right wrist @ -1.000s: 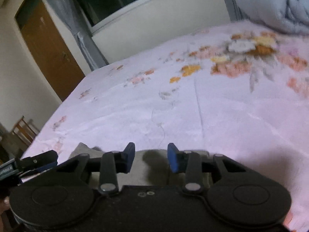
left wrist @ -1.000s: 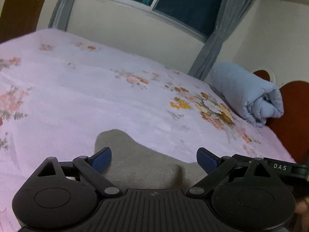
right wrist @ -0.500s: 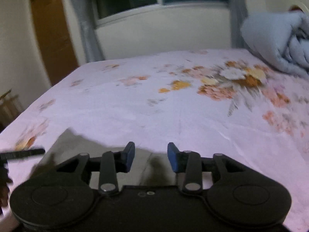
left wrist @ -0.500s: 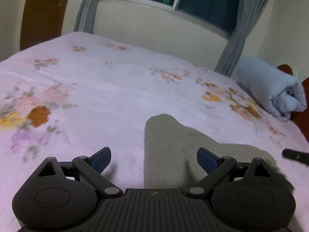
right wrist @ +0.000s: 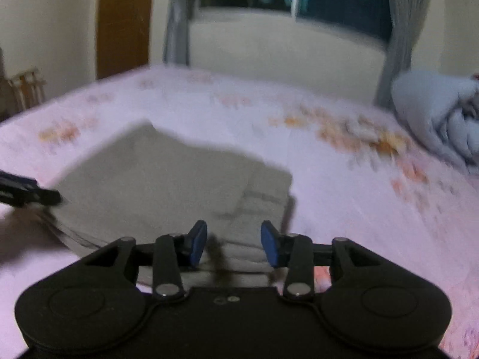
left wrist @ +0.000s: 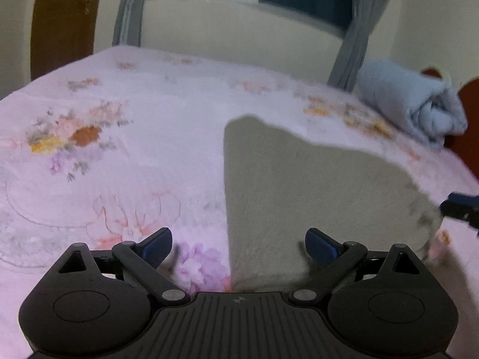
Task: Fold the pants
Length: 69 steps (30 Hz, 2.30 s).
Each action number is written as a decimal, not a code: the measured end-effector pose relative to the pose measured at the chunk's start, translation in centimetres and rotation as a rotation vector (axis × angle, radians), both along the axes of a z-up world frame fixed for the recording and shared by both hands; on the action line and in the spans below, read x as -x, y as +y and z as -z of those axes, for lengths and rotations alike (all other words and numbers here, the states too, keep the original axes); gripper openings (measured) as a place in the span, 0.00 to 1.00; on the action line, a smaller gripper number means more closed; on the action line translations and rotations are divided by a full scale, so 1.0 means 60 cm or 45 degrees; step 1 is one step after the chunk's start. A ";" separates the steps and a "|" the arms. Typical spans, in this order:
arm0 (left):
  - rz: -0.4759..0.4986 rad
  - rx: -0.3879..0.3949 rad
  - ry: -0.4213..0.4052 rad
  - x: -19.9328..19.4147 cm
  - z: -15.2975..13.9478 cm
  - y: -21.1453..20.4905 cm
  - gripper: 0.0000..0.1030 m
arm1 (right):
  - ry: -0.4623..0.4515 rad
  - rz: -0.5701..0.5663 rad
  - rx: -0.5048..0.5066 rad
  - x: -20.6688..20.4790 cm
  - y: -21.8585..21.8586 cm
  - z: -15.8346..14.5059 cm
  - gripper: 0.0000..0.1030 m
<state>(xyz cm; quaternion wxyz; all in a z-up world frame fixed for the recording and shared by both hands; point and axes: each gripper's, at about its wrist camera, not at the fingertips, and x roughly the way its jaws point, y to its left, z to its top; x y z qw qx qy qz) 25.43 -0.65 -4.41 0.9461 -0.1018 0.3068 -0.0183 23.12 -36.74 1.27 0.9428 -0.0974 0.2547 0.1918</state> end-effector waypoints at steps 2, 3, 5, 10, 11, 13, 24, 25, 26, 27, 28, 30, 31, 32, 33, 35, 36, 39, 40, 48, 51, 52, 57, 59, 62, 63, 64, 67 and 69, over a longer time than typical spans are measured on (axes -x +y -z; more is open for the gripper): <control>-0.001 0.008 0.018 -0.004 0.003 0.000 0.92 | 0.014 -0.063 -0.033 -0.001 0.020 -0.001 0.33; 0.008 -0.010 0.066 -0.011 0.010 -0.004 0.92 | 0.033 -0.100 -0.024 0.001 0.034 0.005 0.36; 0.005 -0.016 0.153 -0.019 0.035 -0.003 0.92 | 0.107 -0.122 0.056 -0.008 0.058 0.040 0.44; -0.219 -0.018 0.006 0.057 -0.005 0.075 0.92 | 0.096 -0.073 -0.035 0.033 0.017 0.030 0.52; -0.250 -0.013 -0.002 0.073 -0.010 0.091 0.92 | 0.057 -0.044 -0.050 0.047 0.003 0.020 0.67; -0.266 -0.010 -0.014 0.104 -0.019 0.107 0.92 | -0.023 0.012 -0.106 0.084 -0.031 0.001 0.84; -0.020 -0.193 -0.148 0.240 -0.038 0.028 1.00 | -0.184 0.259 -0.297 0.226 -0.132 0.002 0.94; 0.006 -0.222 -0.157 0.237 -0.037 0.016 1.00 | -0.172 0.252 -0.298 0.231 -0.130 0.002 0.94; 0.034 -0.253 -0.151 0.229 -0.037 0.003 1.00 | -0.174 0.240 -0.295 0.234 -0.122 0.005 0.94; 0.036 -0.282 -0.156 0.221 -0.038 -0.009 1.00 | -0.176 0.233 -0.293 0.236 -0.116 0.007 0.94; 0.021 -0.298 -0.168 0.210 -0.037 -0.018 1.00 | -0.173 0.228 -0.292 0.235 -0.110 0.009 0.94; -0.011 -0.295 -0.112 0.174 -0.029 -0.029 1.00 | -0.172 0.202 -0.281 0.224 -0.094 0.011 0.94; -0.034 -0.286 -0.075 0.154 -0.024 -0.033 1.00 | -0.174 0.202 -0.280 0.211 -0.088 0.012 0.94; -0.042 -0.278 -0.039 0.137 -0.016 -0.037 1.00 | -0.163 0.211 -0.282 0.192 -0.085 0.012 0.94; -0.057 -0.295 0.009 0.116 -0.008 -0.040 1.00 | -0.153 0.247 -0.282 0.173 -0.084 0.013 0.94; -0.079 -0.300 0.087 0.085 0.009 -0.042 1.00 | -0.113 0.338 -0.307 0.121 -0.090 0.012 0.94; -0.093 -0.287 0.104 0.075 0.015 -0.040 1.00 | -0.090 0.359 -0.328 0.099 -0.093 0.012 0.94; -0.121 -0.219 0.103 0.050 0.025 -0.027 1.00 | -0.070 0.349 -0.355 0.051 -0.086 0.021 0.94; -0.129 -0.204 0.113 0.044 0.030 -0.025 1.00 | -0.054 0.328 -0.361 0.034 -0.079 0.026 0.94; -0.278 -0.089 0.129 0.029 0.058 0.024 1.00 | 0.111 0.352 -0.196 -0.066 -0.024 0.097 0.94; -0.285 -0.160 0.106 0.039 0.063 0.009 1.00 | 0.140 0.330 -0.257 -0.067 -0.037 0.115 0.94; -0.287 -0.149 0.098 0.043 0.063 0.011 1.00 | 0.137 0.323 -0.238 -0.065 -0.036 0.118 0.94; -0.373 -0.185 0.102 0.085 0.059 0.054 1.00 | 0.129 0.323 -0.219 -0.056 -0.039 0.112 0.94; -0.425 -0.122 0.066 0.105 0.050 0.080 1.00 | 0.045 0.328 -0.260 -0.041 -0.046 0.084 0.94; -0.372 -0.046 -0.041 0.106 0.027 0.075 1.00 | -0.068 0.280 -0.327 -0.020 -0.039 0.054 0.94; -0.337 -0.032 -0.073 0.101 0.018 0.064 1.00 | -0.089 0.250 -0.327 -0.016 -0.030 0.048 0.94; -0.304 -0.026 -0.085 0.091 0.011 0.049 1.00 | -0.095 0.219 -0.305 -0.016 -0.018 0.046 0.94; -0.211 -0.022 -0.039 0.048 0.014 0.010 1.00 | -0.084 0.196 -0.158 -0.027 0.017 0.058 0.94; -0.180 -0.082 0.127 0.015 0.050 0.001 1.00 | 0.024 0.277 -0.005 -0.050 0.025 0.089 0.94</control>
